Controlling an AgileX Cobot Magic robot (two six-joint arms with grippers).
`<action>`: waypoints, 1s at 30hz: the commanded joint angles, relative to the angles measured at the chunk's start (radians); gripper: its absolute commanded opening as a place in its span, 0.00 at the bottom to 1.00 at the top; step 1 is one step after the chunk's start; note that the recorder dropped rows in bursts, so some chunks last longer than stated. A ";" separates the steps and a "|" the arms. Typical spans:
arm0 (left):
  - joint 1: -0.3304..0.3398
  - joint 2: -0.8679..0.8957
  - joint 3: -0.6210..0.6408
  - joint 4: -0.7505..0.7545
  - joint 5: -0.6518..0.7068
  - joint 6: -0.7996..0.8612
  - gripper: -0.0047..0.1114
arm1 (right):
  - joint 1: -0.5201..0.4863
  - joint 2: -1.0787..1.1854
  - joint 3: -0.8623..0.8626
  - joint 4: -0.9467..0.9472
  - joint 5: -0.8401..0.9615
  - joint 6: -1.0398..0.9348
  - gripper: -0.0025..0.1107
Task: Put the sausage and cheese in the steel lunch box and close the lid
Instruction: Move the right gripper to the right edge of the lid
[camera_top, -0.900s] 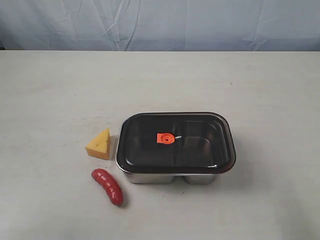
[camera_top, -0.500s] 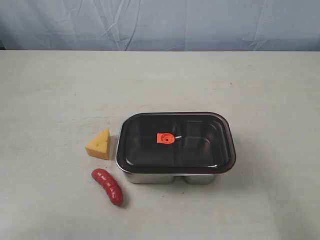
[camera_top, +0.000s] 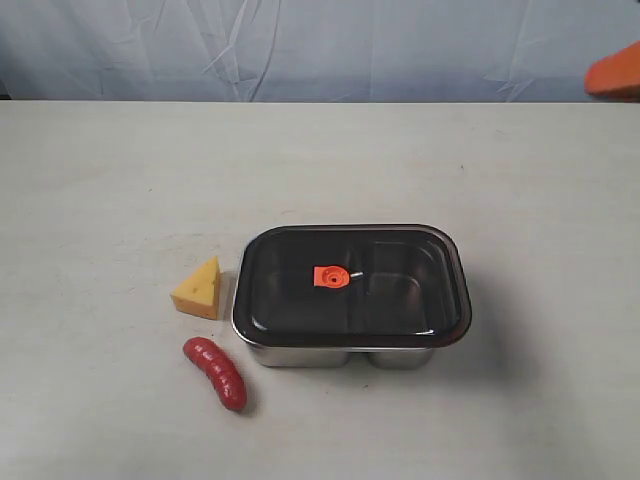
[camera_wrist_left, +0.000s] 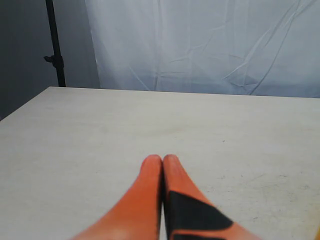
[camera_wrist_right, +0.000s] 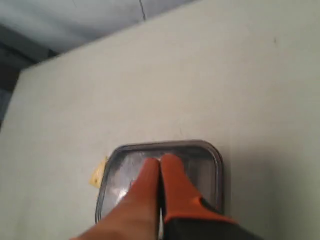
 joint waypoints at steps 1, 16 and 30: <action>-0.004 -0.004 0.004 0.004 -0.005 -0.004 0.04 | -0.005 0.242 -0.054 -0.022 0.122 -0.127 0.08; -0.004 -0.004 0.004 0.004 -0.005 -0.004 0.04 | -0.005 0.587 0.100 0.275 0.192 -0.575 0.51; -0.004 -0.004 0.004 0.004 -0.005 -0.004 0.04 | -0.005 0.736 0.143 0.321 0.151 -0.621 0.51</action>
